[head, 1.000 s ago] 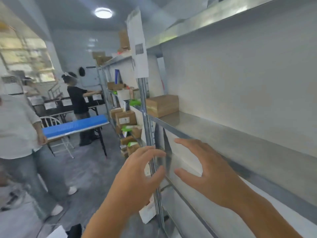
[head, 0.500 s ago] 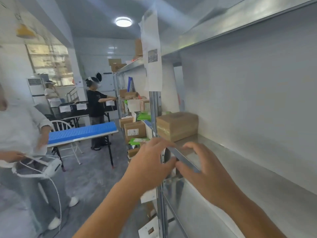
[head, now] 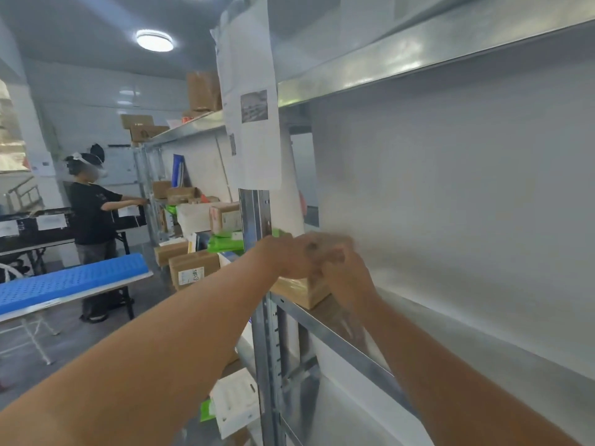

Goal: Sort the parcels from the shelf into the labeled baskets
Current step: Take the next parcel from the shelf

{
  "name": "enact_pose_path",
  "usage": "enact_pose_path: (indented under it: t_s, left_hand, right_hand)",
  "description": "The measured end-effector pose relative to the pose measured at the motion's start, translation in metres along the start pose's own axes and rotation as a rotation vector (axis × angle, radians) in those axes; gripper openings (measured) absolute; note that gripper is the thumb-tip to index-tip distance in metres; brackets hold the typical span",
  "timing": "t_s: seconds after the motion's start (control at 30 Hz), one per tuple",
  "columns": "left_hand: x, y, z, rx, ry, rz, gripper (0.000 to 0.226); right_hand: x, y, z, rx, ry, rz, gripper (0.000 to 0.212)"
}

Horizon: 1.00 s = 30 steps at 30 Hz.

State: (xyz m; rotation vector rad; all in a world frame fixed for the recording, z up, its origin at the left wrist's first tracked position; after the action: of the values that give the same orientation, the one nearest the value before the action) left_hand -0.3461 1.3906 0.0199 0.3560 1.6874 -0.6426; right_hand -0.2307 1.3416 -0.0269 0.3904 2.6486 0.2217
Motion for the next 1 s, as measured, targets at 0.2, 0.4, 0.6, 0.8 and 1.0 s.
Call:
enact_pose_path:
  t_s: [0.2,0.4,0.6,0.8,1.0]
  left_hand:
    - [0.016,-0.048,-0.006,-0.039,-0.564,0.256,0.072]
    - [0.065,-0.108,0.028,0.267,-1.217,0.338,0.057]
    - [0.109,-0.123,0.098,0.502,-1.67,0.109,0.053]
    - [0.09,-0.178,0.166,0.693,-1.486,0.222,0.047]
    - [0.057,-0.274,0.271,1.015,-1.322,0.311,0.069]
  right_hand:
    - [-0.009,-0.042,0.017,0.042,0.345,0.17,0.032]
    - [-0.035,-0.107,0.01,0.087,0.684,0.217,0.077]
    - [-0.071,-0.181,-0.011,-0.03,0.675,0.21,0.067]
    - [-0.138,-0.287,-0.023,-0.124,0.355,0.488,0.071]
    - [-0.189,-0.405,-0.06,-0.246,-0.072,0.712,0.084]
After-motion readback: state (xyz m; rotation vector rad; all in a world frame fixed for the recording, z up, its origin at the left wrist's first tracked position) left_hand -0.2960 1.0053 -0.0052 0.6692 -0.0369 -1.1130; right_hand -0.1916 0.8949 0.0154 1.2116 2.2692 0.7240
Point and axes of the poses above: each hand's wrist, its own y-axis towards the middle knuckle, its own x-axis out of the palm, z = x × y, the point moved 8 cm from there along y, towards the middle knuckle, and after that the axes turned 11 degrees about -z, right-handed, at the moved point
